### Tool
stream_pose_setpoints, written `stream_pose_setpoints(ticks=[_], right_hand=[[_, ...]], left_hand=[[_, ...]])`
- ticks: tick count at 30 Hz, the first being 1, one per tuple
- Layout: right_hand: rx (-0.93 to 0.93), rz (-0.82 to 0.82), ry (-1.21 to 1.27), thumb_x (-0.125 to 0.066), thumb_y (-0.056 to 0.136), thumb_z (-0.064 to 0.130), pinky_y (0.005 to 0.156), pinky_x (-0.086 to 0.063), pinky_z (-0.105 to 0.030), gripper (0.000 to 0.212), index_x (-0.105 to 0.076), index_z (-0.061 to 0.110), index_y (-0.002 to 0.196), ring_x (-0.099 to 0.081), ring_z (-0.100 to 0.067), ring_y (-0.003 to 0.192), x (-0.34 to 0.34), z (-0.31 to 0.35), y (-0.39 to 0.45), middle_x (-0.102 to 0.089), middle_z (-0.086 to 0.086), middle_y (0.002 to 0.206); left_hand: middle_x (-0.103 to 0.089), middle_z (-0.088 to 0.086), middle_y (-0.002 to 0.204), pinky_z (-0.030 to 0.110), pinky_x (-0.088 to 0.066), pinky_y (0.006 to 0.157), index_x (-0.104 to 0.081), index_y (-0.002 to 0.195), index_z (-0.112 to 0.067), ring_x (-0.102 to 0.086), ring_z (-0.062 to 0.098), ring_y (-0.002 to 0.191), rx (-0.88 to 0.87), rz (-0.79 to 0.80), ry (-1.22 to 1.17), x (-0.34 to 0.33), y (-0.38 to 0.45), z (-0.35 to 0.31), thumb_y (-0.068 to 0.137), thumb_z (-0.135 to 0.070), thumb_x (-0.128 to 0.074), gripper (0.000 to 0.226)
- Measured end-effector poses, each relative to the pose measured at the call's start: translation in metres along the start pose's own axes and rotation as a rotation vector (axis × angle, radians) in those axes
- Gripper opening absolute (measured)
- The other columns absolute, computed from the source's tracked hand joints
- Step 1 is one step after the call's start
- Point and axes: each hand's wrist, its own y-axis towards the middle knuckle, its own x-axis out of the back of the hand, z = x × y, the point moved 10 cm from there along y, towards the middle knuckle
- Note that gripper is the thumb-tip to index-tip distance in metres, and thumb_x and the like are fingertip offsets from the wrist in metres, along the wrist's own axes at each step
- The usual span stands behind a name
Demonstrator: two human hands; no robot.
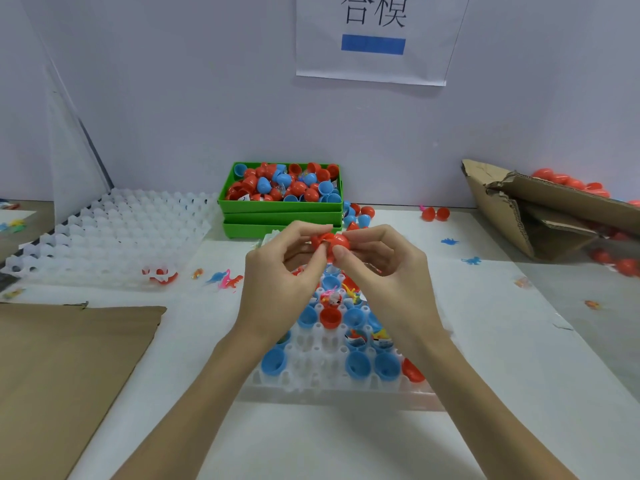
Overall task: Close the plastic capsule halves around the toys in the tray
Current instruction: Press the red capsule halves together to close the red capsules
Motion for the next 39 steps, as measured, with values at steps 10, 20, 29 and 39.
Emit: stream_pose_setpoints(ticks=[10, 20, 29, 39], right_hand=[[-0.004, -0.017, 0.044, -0.08, 0.087, 0.023, 0.082, -0.058, -0.019, 0.019, -0.073, 0.02, 0.104, -0.075, -0.012, 0.096, 0.006, 0.007, 0.001, -0.077, 0.011, 0.097], [-0.018, 0.001, 0.061, -0.08, 0.086, 0.024, 0.079, -0.058, -0.017, 0.02, -0.073, 0.021, 0.104, -0.075, -0.012, 0.095, 0.005, 0.009, 0.001, -0.078, 0.01, 0.097], [-0.038, -0.029, 0.095, -0.079, 0.087, 0.025, 0.082, -0.059, -0.022, 0.021, -0.074, 0.019, 0.106, -0.075, -0.014, 0.097, 0.003, 0.008, -0.005, -0.078, 0.007, 0.098], [-0.08, -0.04, 0.133, -0.077, 0.087, 0.028, 0.081, -0.058, -0.018, 0.022, -0.075, 0.019, 0.107, -0.075, -0.011, 0.098, -0.002, 0.001, -0.007, -0.078, 0.009, 0.098]], left_hand=[[-0.065, -0.006, 0.14, 0.019, -0.052, 0.102, -0.059, 0.144, -0.014, -0.064, 0.001, 0.125, -0.054, 0.128, -0.065, -0.008, 0.0, -0.011, 0.097, -0.009, -0.067, 0.049], [-0.063, -0.003, 0.144, 0.031, -0.053, 0.107, -0.057, 0.147, -0.011, -0.061, 0.004, 0.13, -0.048, 0.119, -0.09, -0.011, 0.0, -0.007, 0.097, -0.007, -0.068, 0.052], [-0.064, -0.005, 0.143, 0.027, -0.053, 0.106, -0.061, 0.143, -0.012, -0.063, 0.005, 0.127, -0.108, 0.104, -0.051, -0.009, -0.001, -0.013, 0.09, -0.022, -0.074, 0.055], [-0.068, -0.008, 0.133, 0.03, -0.056, 0.103, -0.068, 0.135, -0.015, -0.066, 0.009, 0.123, -0.113, -0.011, 0.082, -0.003, -0.005, -0.017, 0.089, -0.033, -0.073, 0.05]])
